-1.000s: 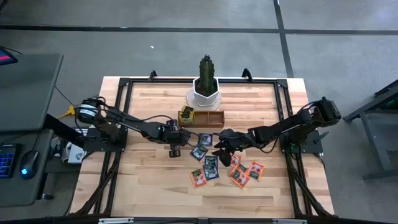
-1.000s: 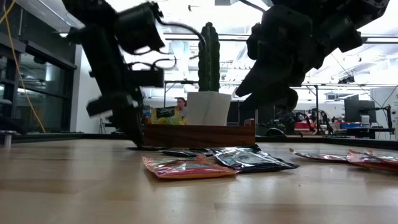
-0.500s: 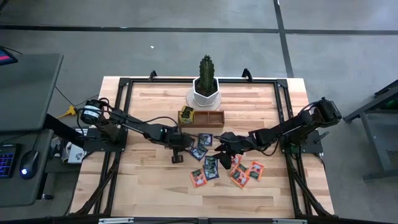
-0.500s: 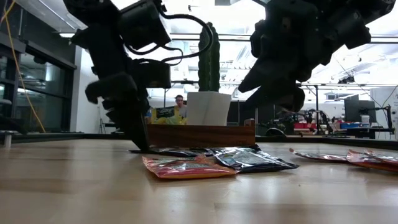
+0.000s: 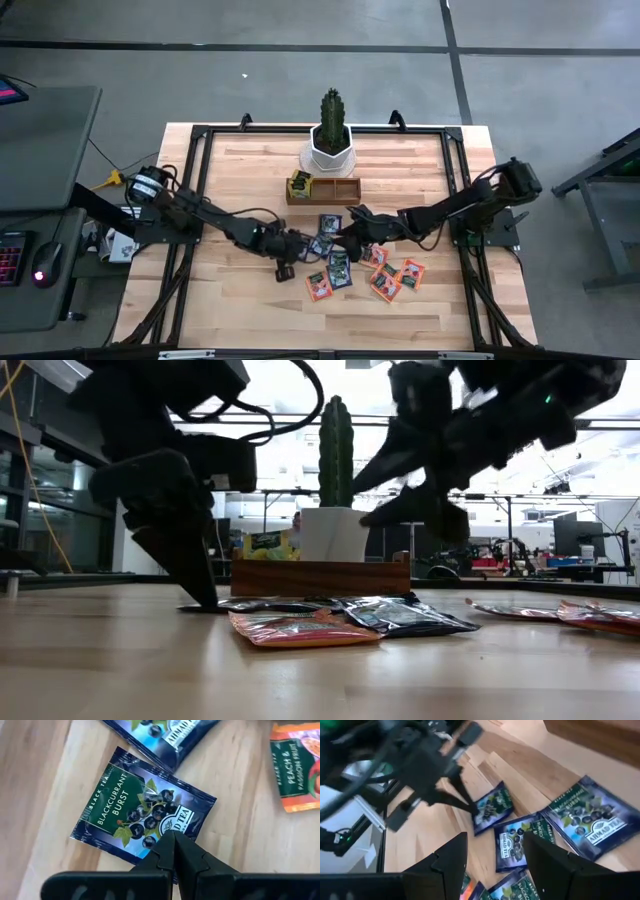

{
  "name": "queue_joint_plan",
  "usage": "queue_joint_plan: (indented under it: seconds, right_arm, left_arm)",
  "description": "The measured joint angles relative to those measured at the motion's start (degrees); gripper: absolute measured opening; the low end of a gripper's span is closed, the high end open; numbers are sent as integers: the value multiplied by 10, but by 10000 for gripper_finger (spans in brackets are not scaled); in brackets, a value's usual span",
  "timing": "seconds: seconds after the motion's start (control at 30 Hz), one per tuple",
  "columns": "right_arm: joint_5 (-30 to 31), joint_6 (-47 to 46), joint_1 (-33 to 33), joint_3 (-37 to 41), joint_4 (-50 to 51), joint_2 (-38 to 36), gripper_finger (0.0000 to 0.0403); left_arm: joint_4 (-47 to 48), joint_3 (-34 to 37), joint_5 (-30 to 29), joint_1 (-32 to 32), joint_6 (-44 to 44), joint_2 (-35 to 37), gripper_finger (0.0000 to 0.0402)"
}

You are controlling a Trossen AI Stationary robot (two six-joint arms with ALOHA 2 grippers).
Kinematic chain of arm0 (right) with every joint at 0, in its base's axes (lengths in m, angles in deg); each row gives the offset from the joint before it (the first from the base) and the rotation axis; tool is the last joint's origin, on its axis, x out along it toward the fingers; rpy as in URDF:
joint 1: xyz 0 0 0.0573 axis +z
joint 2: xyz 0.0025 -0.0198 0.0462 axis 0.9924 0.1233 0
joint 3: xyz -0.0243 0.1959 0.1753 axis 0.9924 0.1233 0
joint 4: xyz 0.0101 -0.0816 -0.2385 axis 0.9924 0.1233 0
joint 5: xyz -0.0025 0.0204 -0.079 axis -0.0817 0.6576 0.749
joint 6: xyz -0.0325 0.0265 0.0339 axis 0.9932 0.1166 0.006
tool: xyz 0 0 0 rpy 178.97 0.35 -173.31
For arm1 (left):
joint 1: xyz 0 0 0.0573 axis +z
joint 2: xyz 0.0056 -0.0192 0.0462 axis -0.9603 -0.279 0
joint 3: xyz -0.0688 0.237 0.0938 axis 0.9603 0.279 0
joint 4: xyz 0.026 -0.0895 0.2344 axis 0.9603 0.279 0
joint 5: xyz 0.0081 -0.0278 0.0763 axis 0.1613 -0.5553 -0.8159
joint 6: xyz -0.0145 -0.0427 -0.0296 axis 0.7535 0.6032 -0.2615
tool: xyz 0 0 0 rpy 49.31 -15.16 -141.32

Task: Pick & Place Tea
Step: Put the purple tea bag into the middle section of the wooden organizer

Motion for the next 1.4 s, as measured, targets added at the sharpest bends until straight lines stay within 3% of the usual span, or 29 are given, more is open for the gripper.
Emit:
queue_joint_plan:
  seconds: [0.17, 0.3, 0.43, 0.53, 0.67, 1.03, 1.4]
  right_arm:
    - [-25, -56, -10, -3, -56, 56, 189]
    - [-55, -52, -13, -53, -47, 97, 189]
    - [-87, -7, -12, -150, 54, 137, 189]
    - [-78, 21, -12, -208, 153, 160, 189]
    - [-75, 40, -19, -249, 184, 173, 189]
    - [-105, 64, -68, -258, 216, 177, 189]
    - [-197, 141, -73, -258, 178, 209, 189]
  left_arm:
    - [1, 2, -17, -11, 27, 0, 0]
    - [0, 2, -15, -11, 22, 0, 0]
    - [-4, 3, -11, -11, 1, 0, 0]
    - [-3, 3, -11, -11, 2, 0, 0]
    - [-1, 3, -10, -16, -13, 0, 0]
    - [2, 3, -20, -37, -43, 0, 0]
    - [1, 3, -12, -37, -75, 0, 0]
